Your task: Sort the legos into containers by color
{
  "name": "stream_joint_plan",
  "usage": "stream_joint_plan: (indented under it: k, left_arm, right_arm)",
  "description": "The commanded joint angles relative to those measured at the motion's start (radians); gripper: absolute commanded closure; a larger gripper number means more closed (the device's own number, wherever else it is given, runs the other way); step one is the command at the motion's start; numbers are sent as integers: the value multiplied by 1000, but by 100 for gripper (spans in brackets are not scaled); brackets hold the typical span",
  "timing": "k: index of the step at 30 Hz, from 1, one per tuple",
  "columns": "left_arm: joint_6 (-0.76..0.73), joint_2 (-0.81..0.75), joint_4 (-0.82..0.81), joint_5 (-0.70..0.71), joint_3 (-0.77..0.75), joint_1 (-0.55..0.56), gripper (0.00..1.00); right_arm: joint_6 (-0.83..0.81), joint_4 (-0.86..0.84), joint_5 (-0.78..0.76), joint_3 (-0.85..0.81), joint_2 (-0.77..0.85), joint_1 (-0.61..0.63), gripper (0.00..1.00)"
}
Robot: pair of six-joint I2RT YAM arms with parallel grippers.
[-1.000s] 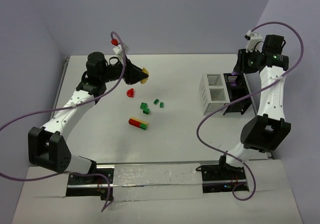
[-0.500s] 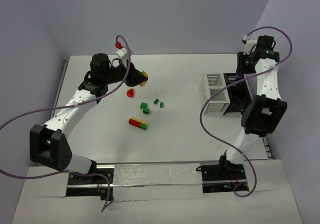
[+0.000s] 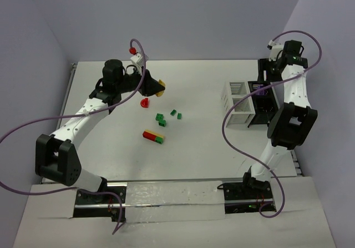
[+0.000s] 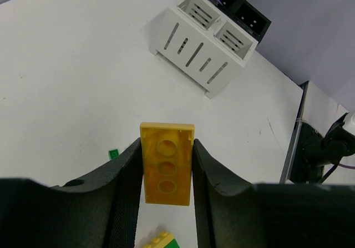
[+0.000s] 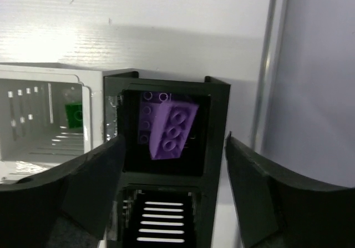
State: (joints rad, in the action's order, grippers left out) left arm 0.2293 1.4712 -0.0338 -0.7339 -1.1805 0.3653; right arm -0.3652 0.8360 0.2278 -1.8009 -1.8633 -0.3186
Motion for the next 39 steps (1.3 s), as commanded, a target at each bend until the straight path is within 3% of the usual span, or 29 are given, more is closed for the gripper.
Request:
stream_joint_plan:
  k: [1,3,5,7,10,12,16,22,24,27,30,39]
  left_arm:
    - [51,-2,-47,-35,-44,3,100]
    - [164,-9,-109,-74,-23,-11,100]
    - [318,-16,-292,-159,41,-30,100]
    - [582,-18,-451,-197,111,-60,100]
    - [1057,-6,-889,-199,247,-106,100]
    - [1168,-6,-964,-168,295,-115,100]
    - [1201,-46,-822,-93,292,-114,100]
    - [1334,-58,-825,-45,299,-114,100]
    - [1381,-57,-734,-9,272,-114,100]
    - [1364,-38,-487,6,209,-111,100]
    - [1402,-20,-359,40,171,-107,100]
    - [1497,-2,-370,36,150,-89,100]
  right_arm:
    - [0,-3,18,14,58,16,14]
    - [16,21,103,14,128,35,13]
    - [29,11,191,35,227,62,11]
    - [45,-8,276,60,280,123,9]
    - [108,-62,341,116,393,247,8]
    - [159,-131,374,148,432,366,7]
    - [281,-239,358,178,483,534,7]
    - [339,-288,186,160,467,734,6]
    - [341,-298,71,151,448,820,6]
    - [350,-304,-14,122,422,901,6]
    - [351,-304,-57,79,386,978,5]
    - [366,-319,-217,-5,283,1093,4]
